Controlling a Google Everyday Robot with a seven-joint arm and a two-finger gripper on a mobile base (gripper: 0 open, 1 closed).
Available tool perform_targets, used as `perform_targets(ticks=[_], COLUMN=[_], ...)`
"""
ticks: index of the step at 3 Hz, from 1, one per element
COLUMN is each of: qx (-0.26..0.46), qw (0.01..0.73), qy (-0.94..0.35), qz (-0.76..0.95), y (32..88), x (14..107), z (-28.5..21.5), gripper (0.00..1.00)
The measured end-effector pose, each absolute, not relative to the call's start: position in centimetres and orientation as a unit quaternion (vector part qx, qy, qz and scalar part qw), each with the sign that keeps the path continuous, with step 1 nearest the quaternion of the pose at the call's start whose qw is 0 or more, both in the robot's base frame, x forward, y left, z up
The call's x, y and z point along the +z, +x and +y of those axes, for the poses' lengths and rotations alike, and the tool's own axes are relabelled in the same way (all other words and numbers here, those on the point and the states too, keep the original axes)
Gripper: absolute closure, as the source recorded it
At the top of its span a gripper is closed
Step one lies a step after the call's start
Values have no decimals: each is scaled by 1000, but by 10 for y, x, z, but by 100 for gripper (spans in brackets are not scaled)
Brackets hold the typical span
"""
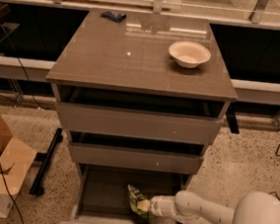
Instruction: Place green jalapeno chip bag into bottom drawer
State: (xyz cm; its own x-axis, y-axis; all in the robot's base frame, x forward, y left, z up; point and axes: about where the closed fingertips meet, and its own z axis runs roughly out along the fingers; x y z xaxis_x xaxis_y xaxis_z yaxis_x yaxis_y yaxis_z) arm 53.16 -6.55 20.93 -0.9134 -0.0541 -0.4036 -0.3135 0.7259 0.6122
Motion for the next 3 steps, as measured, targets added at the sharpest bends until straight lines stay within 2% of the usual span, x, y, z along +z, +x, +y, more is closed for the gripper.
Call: perform_targets(ticks=[2, 3], qx=[358, 359], qw=[179, 179], qy=[-102, -102], qz=[911, 910], y=[530, 529], x=[207, 207], z=[-62, -60], gripper=[6, 0])
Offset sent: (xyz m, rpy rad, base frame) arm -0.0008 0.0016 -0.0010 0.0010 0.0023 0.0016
